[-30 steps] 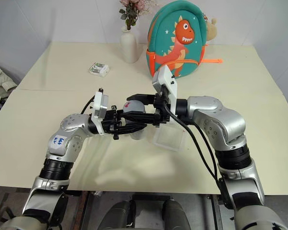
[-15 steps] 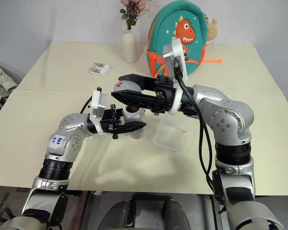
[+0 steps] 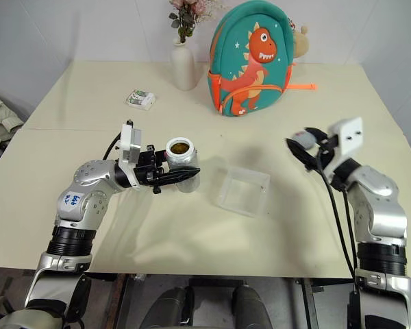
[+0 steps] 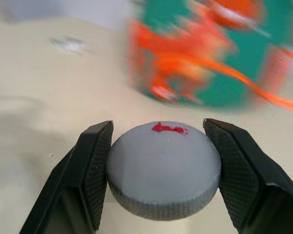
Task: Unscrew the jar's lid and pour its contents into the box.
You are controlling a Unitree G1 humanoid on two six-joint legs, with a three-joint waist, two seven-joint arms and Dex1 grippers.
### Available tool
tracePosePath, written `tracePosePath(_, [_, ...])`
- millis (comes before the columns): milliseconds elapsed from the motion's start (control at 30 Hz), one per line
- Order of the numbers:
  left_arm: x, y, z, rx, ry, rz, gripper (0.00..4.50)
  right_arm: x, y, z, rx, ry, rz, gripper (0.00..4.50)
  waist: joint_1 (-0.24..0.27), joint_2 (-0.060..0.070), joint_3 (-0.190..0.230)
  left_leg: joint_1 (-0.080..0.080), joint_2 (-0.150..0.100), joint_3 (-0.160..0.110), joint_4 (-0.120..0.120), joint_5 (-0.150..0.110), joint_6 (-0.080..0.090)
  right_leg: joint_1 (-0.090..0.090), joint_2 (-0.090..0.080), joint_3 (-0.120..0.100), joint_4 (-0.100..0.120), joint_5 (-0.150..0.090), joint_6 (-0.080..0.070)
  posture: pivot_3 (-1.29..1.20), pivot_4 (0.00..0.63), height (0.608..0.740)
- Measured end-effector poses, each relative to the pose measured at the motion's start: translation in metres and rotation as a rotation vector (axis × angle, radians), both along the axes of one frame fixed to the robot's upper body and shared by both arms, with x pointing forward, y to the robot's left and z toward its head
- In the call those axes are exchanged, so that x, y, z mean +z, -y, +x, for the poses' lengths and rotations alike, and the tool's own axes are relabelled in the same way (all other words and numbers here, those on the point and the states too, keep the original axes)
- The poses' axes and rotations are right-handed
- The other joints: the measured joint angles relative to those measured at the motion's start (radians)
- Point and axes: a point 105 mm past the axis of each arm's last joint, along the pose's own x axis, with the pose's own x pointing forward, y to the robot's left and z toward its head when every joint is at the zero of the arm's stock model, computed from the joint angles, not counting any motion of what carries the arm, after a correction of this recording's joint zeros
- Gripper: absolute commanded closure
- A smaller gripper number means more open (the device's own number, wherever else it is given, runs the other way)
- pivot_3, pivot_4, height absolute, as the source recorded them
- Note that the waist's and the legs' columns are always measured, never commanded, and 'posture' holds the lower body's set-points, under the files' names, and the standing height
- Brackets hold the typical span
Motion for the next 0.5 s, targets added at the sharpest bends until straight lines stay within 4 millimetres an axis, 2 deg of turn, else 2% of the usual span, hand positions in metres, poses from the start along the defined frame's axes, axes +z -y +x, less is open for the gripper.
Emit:
tracePosePath(100, [-0.001, -0.001, 0.002, 0.019, -0.013, -0.001, 2.42, -0.03, 0.033, -0.001, -0.143, -0.054, 0.033, 1.58, -0.001, 0.0, 0.0, 0.001, 0.0, 0.001, 0.0, 0.001, 0.0, 0.0, 0.0, 0.001, 0.001, 0.002, 0.001, 0.0, 0.15, 0.74])
tracePosePath(267, [0.002, -0.001, 0.012, 0.066, -0.03, -0.009, 2.42, -0.073, 0.053, -0.002, -0.255, -0.136, 0.056, 1.58, -0.008, 0.0, 0.0, 0.002, 0.0, 0.002, 0.0, 0.004, 0.0, 0.0, 0.001, 0.004, 0.001, 0.004, 0.001, 0.0, 0.15, 0.74])
tracePosePath(367, [0.003, -0.001, 0.014, 0.077, -0.022, -0.006, 2.42, -0.082, 0.062, -0.004, -0.292, -0.155, 0.071, 0.89, -0.013, 0.0, 0.0, 0.002, 0.0, 0.003, 0.0, 0.005, 0.001, 0.0, 0.002, 0.006, 0.001, 0.006, 0.002, 0.0, 0.15, 0.74])
tracePosePath(467, [0.003, -0.002, 0.014, 0.082, -0.021, 0.0, 2.42, -0.08, 0.063, -0.003, -0.293, -0.148, 0.086, 0.03, -0.021, 0.0, 0.0, 0.002, 0.0, 0.004, 0.0, 0.005, 0.001, 0.0, 0.003, 0.008, 0.001, 0.006, 0.003, 0.0, 0.15, 0.74])
tracePosePath(500, [0.002, -0.002, 0.014, 0.085, -0.02, 0.006, 2.42, -0.08, 0.063, -0.003, -0.29, -0.145, 0.089, 0.03, -0.023, 0.0, 0.0, 0.002, 0.0, 0.004, 0.0, 0.005, 0.001, 0.0, 0.004, 0.008, 0.001, 0.006, 0.003, 0.0, 0.15, 0.74])
